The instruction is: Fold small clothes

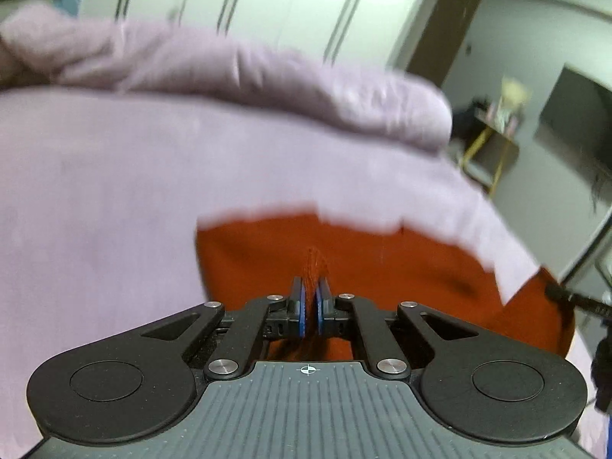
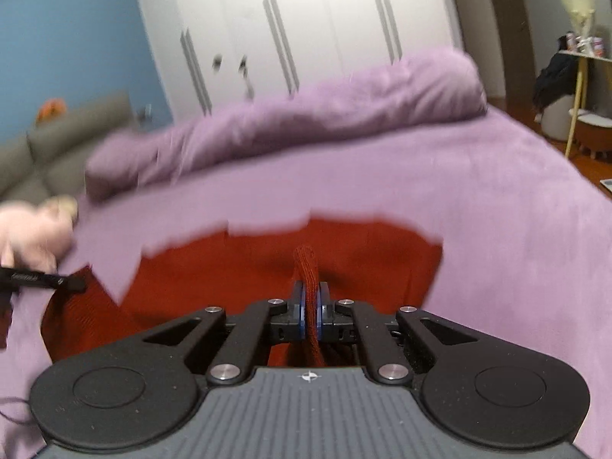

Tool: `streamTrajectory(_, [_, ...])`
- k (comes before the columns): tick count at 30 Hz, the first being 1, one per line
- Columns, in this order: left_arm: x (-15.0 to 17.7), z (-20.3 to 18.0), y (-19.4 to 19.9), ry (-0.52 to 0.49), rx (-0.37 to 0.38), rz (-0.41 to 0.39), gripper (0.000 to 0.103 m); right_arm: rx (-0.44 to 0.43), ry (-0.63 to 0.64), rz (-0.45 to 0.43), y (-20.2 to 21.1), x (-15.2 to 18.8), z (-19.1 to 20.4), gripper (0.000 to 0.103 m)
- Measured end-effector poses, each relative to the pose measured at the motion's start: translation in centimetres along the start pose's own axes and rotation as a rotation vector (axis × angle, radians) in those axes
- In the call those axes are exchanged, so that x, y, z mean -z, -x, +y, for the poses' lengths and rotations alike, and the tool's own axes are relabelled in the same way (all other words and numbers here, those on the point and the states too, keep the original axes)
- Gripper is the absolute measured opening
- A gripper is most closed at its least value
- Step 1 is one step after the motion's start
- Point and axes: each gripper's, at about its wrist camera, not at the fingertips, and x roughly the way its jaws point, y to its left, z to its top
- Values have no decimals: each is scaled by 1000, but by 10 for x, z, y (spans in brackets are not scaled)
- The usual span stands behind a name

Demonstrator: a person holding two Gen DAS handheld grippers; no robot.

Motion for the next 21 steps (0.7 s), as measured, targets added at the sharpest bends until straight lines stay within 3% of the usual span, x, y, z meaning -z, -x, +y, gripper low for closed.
streamTrajectory(2, [-11,1,-10,-14,-70,-31,7,50,-2,-41,-11,-12,-3,4])
streamTrajectory(4, [-14,9,-33,12,-130,-14,7,110,-3,-44,-30,-18,-9,4])
streamTrajectory(10, [18,30,-92,51,-217,159,10,195,23,139,-99,0,-24,5])
streamTrajectory(14, [31,37,-94,63,-207,166,43,202,27,183,-103,11,-28,10])
streamTrajectory(15, [33,40,-91,74,-188,172,44,191,22,184,-101,13,-29,13])
streamTrajectory(18, [35,44,-92,110,-142,190,37,146,17,202,-103,15,-31,14])
streamTrajectory(20, [36,43,-95,109,-140,208,12,158,47,205,-107,17,-28,13])
streamTrajectory(21, [36,39,-94,99,-152,206,10,168,67,206,-108,17,-25,5])
